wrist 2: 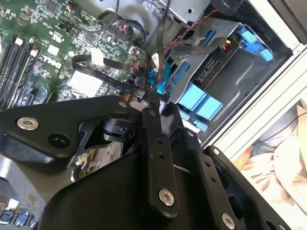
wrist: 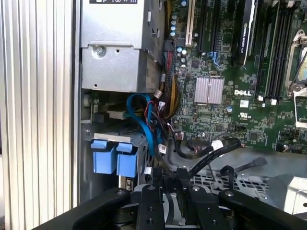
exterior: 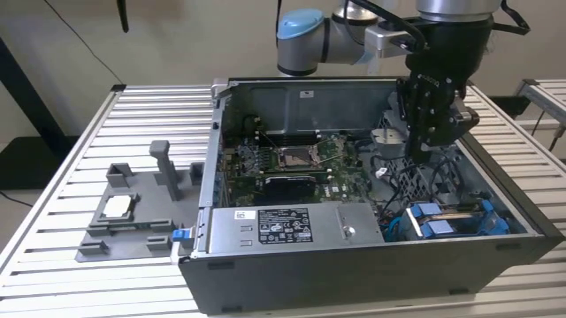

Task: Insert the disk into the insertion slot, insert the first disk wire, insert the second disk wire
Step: 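Insert the second disk wire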

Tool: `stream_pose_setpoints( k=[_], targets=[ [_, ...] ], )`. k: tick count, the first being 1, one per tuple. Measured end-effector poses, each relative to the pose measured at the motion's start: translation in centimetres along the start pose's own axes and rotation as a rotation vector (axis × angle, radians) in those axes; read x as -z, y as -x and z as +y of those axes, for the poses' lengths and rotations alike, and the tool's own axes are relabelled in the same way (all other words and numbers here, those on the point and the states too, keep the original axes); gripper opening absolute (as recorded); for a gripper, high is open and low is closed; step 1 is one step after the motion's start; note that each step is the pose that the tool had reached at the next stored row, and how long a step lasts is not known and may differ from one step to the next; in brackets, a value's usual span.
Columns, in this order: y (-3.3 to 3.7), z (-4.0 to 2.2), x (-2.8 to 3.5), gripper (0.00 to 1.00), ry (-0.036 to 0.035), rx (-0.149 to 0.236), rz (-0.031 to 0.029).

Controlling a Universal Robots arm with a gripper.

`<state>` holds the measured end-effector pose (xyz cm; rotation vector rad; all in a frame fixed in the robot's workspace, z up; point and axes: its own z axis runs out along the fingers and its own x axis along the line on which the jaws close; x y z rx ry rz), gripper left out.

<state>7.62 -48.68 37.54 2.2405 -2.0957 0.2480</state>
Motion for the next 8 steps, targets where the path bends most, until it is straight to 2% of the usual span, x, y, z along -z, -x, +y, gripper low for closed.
stream_pose_setpoints(
  k=[3,8],
  targets=[
    [0.1,0.26,-0.05,0.27,-0.0045,0.01,0.0051],
    [0.22,0.59,-0.04,0.27,-0.0075,0.02,0.0056]
  ],
)
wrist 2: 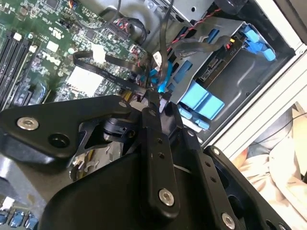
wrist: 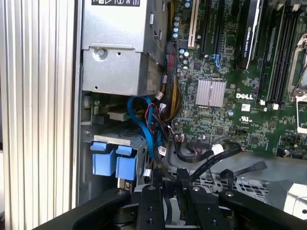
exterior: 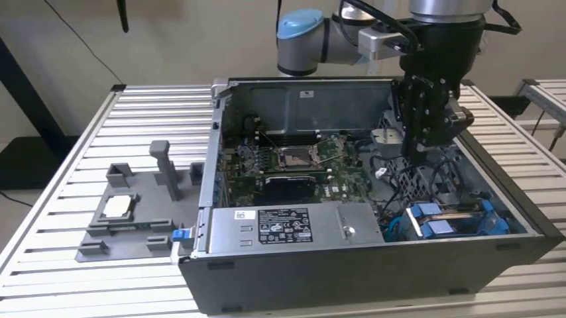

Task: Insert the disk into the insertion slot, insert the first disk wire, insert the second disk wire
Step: 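Insert the second disk wire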

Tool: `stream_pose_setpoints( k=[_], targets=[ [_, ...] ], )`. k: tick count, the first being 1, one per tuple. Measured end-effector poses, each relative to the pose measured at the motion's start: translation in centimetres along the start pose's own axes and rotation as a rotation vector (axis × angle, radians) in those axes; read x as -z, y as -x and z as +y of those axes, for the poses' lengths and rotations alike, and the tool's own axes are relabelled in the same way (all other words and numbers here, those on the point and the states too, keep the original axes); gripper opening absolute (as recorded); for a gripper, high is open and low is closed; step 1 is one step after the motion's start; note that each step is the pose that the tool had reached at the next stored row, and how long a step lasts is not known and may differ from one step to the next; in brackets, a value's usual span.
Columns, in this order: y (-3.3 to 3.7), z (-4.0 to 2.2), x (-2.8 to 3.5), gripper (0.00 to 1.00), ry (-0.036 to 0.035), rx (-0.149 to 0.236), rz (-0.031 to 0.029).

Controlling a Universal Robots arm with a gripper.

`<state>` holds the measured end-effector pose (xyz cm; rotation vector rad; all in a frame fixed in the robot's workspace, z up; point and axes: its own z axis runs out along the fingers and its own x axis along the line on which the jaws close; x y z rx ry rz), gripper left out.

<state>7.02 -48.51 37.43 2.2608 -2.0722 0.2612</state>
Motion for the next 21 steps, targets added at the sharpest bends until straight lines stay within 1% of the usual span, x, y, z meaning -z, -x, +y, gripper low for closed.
stream_pose_setpoints(
  k=[7,8,10,11,12,13,21],
  targets=[
    [0.01,0.01,0.0,0.27,-0.0004,0.0,0.0002],
    [0.02,0.01,0.0,0.25,-0.0005,0.0,0.0001],
    [0.02,0.01,0.0,0.25,-0.0005,0.0,0.0002],
    [0.02,0.01,0.0,0.18,-0.0006,0.0,0.0002],
    [0.02,0.01,0.0,0.18,-0.0006,0.0,0.0001],
    [0.02,0.0,0.0,0.16,-0.0006,0.0,0.0002],
    [0.01,0.01,0.0,0.16,-0.0007,0.0,0.0002]
  ],
)
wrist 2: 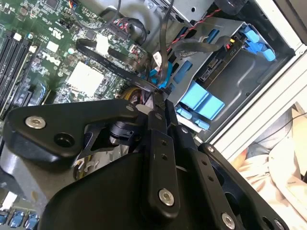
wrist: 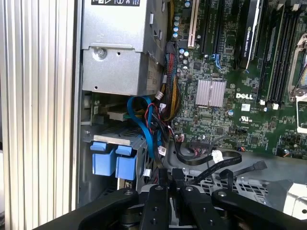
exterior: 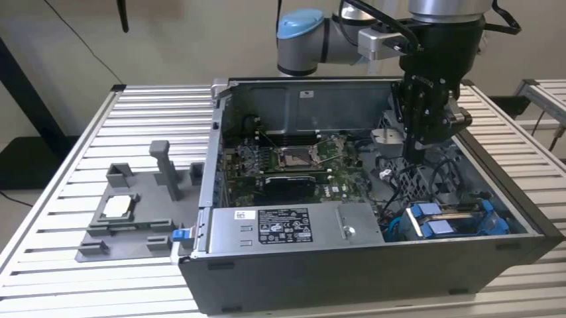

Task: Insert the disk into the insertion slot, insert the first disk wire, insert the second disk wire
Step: 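Insert the second disk wire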

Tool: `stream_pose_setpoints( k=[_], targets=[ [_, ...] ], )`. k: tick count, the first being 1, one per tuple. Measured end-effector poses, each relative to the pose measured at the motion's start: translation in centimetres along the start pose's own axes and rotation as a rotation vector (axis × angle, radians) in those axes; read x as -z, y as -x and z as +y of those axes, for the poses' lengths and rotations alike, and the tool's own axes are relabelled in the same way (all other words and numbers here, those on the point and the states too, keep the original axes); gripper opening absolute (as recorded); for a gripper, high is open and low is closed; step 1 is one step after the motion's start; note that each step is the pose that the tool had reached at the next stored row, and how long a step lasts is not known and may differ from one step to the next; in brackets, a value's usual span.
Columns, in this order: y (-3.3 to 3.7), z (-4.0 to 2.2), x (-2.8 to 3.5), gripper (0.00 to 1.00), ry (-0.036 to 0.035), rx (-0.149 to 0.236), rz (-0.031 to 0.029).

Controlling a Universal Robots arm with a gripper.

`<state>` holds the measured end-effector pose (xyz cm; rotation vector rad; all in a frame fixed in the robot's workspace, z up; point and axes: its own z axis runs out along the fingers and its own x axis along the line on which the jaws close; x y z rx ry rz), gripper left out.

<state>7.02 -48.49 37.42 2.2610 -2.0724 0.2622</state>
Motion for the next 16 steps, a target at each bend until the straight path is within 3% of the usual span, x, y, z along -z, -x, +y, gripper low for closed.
stream_pose_setpoints(
  k=[7,9,10,13,16],
  targets=[
    [-0.01,0.0,-0.01,0.16,0.0,0.0,0.0],
    [-0.01,0.0,-0.01,0.17,0.0,0.0,0.0],
    [-0.01,0.01,-0.02,0.23,0.0,0.0,0.0],
    [0.01,0.26,-0.02,0.23,0.0,0.0,0.0006],
    [0.05,0.44,-0.15,0.23,0.0005,0.001,0.0116]
  ],
)
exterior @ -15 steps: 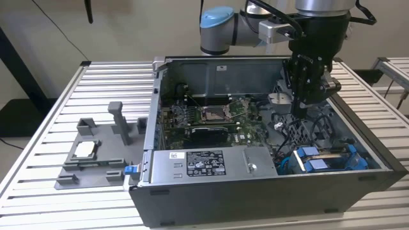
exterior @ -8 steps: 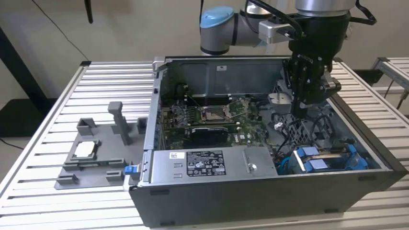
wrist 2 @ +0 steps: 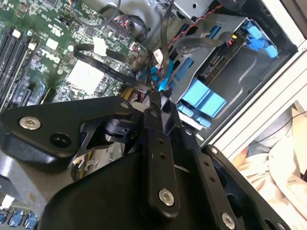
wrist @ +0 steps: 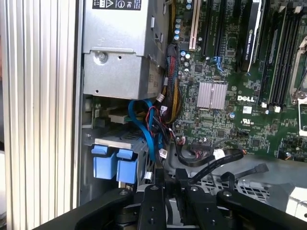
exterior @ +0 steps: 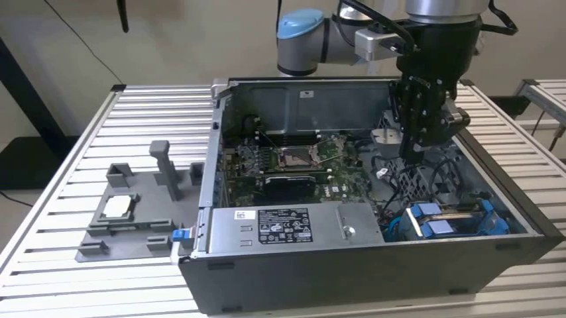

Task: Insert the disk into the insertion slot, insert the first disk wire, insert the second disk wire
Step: 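Insert the second disk wire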

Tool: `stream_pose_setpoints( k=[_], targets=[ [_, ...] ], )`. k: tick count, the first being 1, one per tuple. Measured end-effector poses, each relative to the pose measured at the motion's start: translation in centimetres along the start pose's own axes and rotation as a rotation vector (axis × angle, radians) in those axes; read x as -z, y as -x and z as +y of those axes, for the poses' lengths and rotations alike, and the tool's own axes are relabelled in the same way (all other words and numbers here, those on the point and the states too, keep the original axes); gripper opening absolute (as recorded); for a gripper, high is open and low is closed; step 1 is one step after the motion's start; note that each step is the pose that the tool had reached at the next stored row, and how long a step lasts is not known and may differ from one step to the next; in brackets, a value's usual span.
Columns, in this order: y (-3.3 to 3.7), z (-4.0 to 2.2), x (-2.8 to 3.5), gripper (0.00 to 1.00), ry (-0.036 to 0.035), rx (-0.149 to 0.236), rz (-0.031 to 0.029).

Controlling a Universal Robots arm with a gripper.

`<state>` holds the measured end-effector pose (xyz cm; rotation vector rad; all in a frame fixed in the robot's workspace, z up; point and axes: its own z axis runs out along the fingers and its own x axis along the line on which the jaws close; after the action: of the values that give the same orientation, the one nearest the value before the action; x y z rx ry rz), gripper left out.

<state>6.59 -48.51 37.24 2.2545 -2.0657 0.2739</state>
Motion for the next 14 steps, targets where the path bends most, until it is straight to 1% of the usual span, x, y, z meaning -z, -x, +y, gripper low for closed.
stream_pose_setpoints(
  k=[1,2,4,7,10,11,12,13,14],
  targets=[
    [0.01,0.02,-0.03,0.23,-0.0017,0.0,0.0029],
    [0.01,0.05,-0.02,0.23,-0.0044,0.0,0.0037],
    [0.01,0.13,0.04,0.23,-0.0087,0.001,0.0044],
    [-0.04,0.23,0.37,0.23,-0.0117,0.001,0.0043],
    [-0.03,0.55,0.55,0.23,-0.0211,0.001,0.0049],
    [0.0,0.64,0.55,0.23,-0.0278,0.0,0.0053],
    [0.03,0.72,0.56,0.23,-0.043,-0.002,0.0073],
    [0.06,0.78,0.57,0.23,-0.0608,-0.005,0.0103],
    [0.09,0.87,0.55,0.23,-0.0762,-0.007,0.0132]
  ],
)
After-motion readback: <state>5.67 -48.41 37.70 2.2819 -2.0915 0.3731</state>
